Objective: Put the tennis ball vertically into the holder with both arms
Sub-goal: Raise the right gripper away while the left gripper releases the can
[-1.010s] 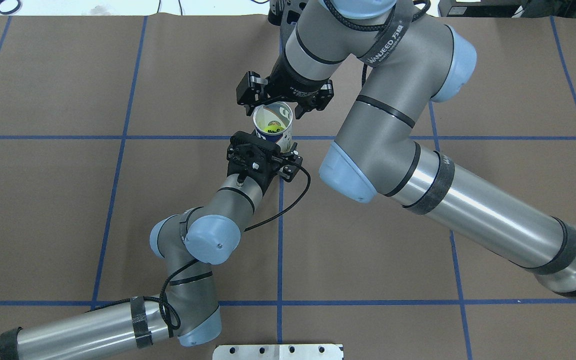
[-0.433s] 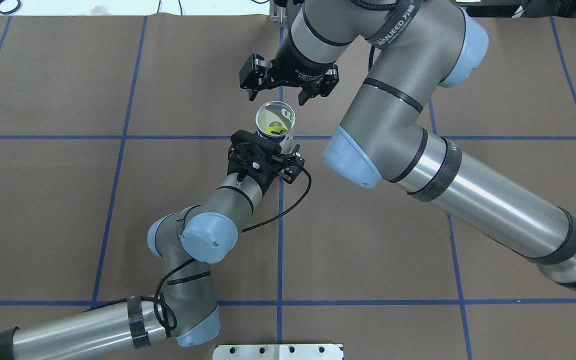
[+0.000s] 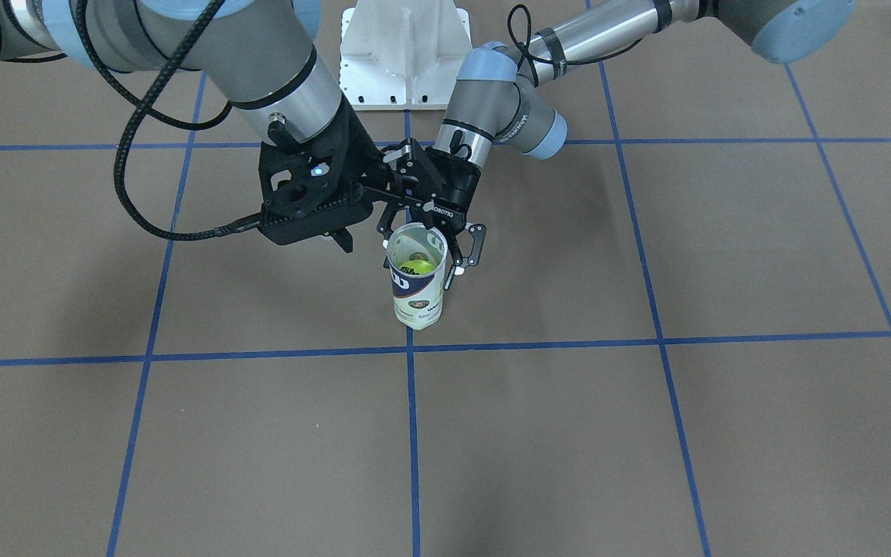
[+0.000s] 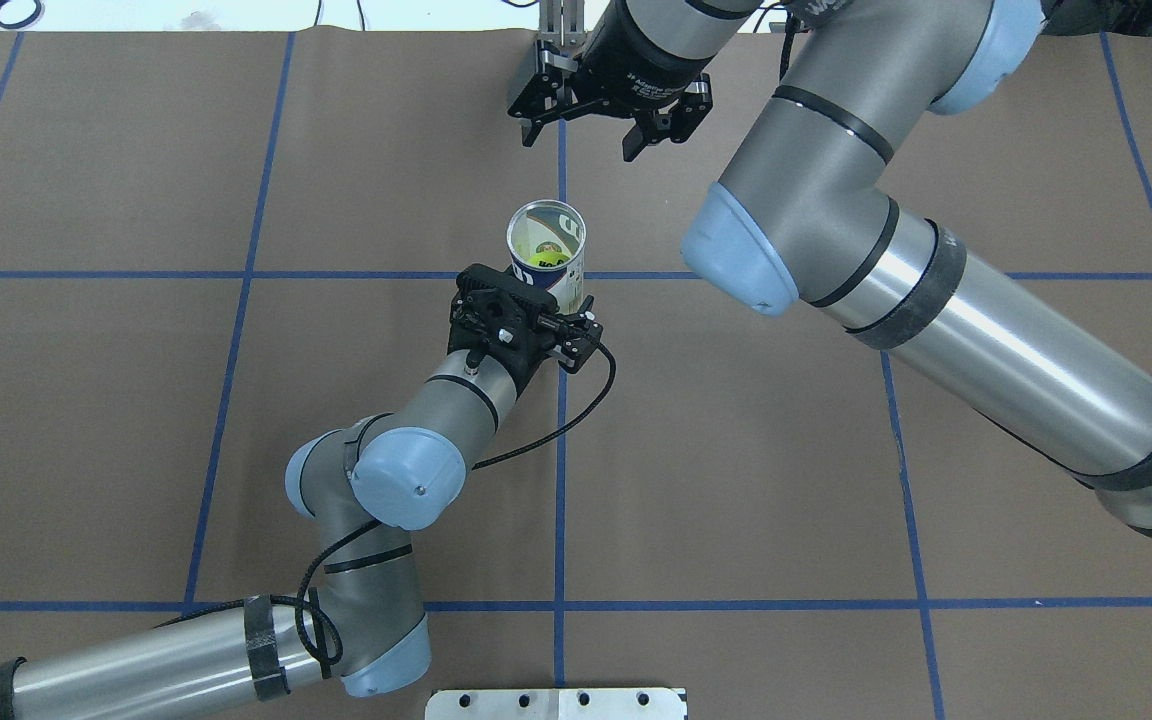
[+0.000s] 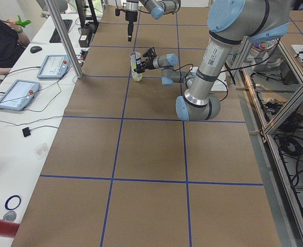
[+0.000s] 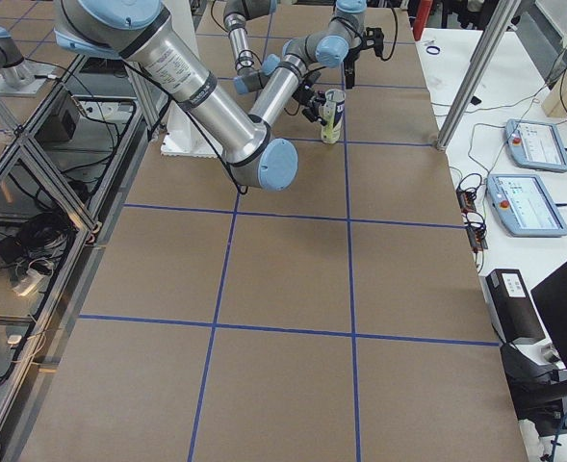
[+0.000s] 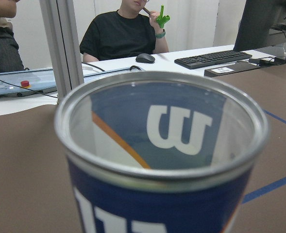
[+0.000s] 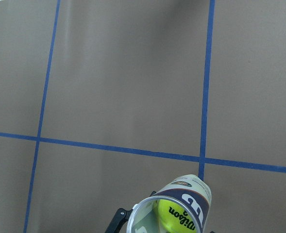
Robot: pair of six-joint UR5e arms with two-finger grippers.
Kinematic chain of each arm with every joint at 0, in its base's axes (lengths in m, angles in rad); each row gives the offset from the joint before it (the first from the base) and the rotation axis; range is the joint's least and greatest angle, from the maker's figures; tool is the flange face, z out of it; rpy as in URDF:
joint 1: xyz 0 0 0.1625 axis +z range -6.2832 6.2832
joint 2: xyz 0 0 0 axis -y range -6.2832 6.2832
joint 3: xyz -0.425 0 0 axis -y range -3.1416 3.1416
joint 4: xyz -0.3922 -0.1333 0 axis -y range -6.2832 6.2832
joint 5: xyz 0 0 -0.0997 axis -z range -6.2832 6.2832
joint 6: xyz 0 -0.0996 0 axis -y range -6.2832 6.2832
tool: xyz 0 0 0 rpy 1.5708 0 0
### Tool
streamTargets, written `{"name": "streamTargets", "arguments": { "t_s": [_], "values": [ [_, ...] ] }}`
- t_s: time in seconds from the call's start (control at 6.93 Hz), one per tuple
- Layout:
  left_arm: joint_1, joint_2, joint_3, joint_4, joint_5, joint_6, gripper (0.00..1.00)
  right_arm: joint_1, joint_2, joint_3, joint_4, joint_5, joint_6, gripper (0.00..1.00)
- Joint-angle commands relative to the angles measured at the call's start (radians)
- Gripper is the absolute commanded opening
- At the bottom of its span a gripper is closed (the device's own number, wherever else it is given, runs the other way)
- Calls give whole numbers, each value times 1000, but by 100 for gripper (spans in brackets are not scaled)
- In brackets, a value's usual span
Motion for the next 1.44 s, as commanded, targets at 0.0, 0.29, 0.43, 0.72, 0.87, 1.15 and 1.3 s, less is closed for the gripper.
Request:
{"name": "streamTargets", "arguments": {
  "t_s": [0.0, 0.29, 0.43, 0.72, 0.87, 1.15, 1.3],
  "values": [
    [5, 59, -83, 51, -1, 1, 99, 84, 13, -4, 0, 88, -6, 99],
    [30, 145, -251, 203, -68, 1, 99, 121, 11, -5, 0, 132, -6, 99],
    [37, 204, -299, 233, -91, 1, 99, 160, 8, -4, -1, 173, -6, 99],
    [22, 332, -481, 375, -334, 1, 99, 255, -43, 11, -36, 231, -12, 99],
    [-32, 375, -546, 451, -414, 1, 99, 306, -97, 17, -36, 238, -100, 99],
    [-208, 371, -594, 660, -629, -14, 99, 389, -242, 2, -40, 216, -412, 99],
    [-334, 374, -600, 758, -800, -16, 99, 414, -298, -16, -77, 172, -608, 99]
  ]
}}
